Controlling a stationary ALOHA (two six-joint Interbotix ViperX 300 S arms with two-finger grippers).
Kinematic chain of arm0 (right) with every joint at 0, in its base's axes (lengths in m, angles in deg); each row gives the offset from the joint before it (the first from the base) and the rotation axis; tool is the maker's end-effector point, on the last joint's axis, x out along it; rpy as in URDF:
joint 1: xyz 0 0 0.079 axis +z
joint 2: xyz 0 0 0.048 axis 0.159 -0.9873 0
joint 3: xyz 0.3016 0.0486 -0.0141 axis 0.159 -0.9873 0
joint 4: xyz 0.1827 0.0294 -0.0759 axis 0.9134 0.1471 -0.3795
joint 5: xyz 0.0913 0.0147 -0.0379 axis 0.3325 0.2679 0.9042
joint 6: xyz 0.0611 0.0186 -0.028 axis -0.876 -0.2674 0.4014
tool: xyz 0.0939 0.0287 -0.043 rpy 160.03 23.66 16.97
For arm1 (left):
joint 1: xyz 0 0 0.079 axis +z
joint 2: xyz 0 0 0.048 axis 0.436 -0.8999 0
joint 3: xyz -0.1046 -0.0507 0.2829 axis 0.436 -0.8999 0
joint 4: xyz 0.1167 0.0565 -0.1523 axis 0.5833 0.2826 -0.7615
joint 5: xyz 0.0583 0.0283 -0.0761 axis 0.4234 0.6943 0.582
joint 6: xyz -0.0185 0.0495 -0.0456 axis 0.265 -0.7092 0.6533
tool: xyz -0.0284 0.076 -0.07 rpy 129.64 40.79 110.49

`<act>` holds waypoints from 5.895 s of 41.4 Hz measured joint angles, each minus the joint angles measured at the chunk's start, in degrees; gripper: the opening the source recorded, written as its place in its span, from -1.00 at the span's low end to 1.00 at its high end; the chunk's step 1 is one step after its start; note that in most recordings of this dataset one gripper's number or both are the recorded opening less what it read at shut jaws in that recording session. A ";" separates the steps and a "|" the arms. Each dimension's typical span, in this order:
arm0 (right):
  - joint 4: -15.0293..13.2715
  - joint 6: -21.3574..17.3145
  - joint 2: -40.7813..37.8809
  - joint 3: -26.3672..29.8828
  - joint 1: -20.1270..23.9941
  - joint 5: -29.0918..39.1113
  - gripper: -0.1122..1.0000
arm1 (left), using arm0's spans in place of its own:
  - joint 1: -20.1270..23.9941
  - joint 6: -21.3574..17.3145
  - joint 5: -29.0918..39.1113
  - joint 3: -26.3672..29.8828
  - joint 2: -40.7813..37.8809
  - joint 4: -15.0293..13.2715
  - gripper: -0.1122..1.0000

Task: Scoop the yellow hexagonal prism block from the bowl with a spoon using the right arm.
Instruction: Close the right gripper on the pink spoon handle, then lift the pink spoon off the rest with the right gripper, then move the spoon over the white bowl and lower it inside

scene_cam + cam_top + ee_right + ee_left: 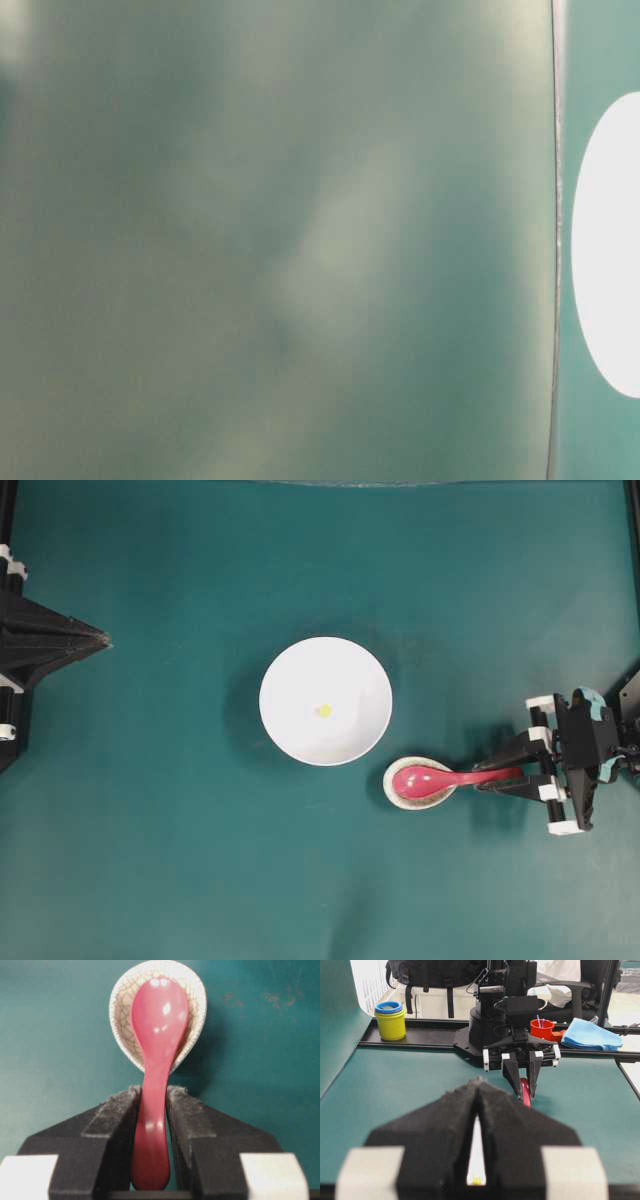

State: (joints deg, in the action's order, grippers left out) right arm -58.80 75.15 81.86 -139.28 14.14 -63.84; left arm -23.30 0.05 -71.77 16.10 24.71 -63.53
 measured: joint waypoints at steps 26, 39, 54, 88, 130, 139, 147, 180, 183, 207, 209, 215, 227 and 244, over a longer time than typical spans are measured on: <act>0.00 0.00 0.00 1.23 0.00 0.09 -0.38 | -0.09 0.00 0.00 -0.09 0.00 0.00 -0.74; 1.67 0.00 0.00 1.49 0.00 1.85 -0.39 | -0.09 0.00 0.00 0.00 0.00 0.00 -0.74; 1.76 0.00 1.49 1.32 0.00 1.93 -0.25 | 0.00 0.00 0.09 0.00 0.00 0.00 -0.74; 1.85 0.53 1.93 0.88 0.00 4.13 0.06 | 0.00 0.09 0.09 0.00 0.09 0.00 -0.74; 2.02 4.39 1.93 0.79 -0.79 4.13 0.01 | -0.09 0.09 0.18 0.00 0.00 0.00 -0.74; 2.02 4.83 1.93 0.79 -0.79 4.13 -0.14 | 0.00 0.09 0.18 0.00 0.00 0.00 -0.74; 2.02 6.50 1.93 0.79 -0.79 4.13 -0.36 | -0.09 0.09 0.09 0.00 0.00 0.09 -0.74; 1.85 8.35 25.31 8.79 -7.91 30.94 -0.36 | -0.09 0.09 0.18 0.00 -0.18 0.09 -0.74; 1.76 9.23 28.30 10.37 -10.37 35.24 -0.36 | -0.09 0.09 0.09 -0.09 -0.35 0.00 -0.74; 1.14 15.82 33.13 25.84 -25.58 68.38 -0.37 | 0.00 0.18 0.00 -0.09 -0.26 0.09 -0.74; 1.14 15.82 32.43 27.07 -26.46 70.58 -0.37 | -0.09 0.18 0.00 0.00 -0.26 0.00 -0.74; 1.14 15.73 29.88 30.67 -29.18 76.90 -0.37 | 0.00 0.18 0.00 0.00 -0.18 0.00 -0.74; -0.35 15.64 24.17 39.02 -33.49 89.38 -0.37 | 0.00 0.18 0.09 0.00 -0.18 0.00 -0.74; -4.04 15.29 12.48 50.54 -34.19 103.71 -0.37 | -0.09 0.26 0.00 0.00 -0.26 0.00 -0.74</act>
State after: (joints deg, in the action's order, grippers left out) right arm -62.84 90.44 94.34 -88.74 -20.05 39.87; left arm -23.39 0.31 -71.77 16.10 24.44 -63.53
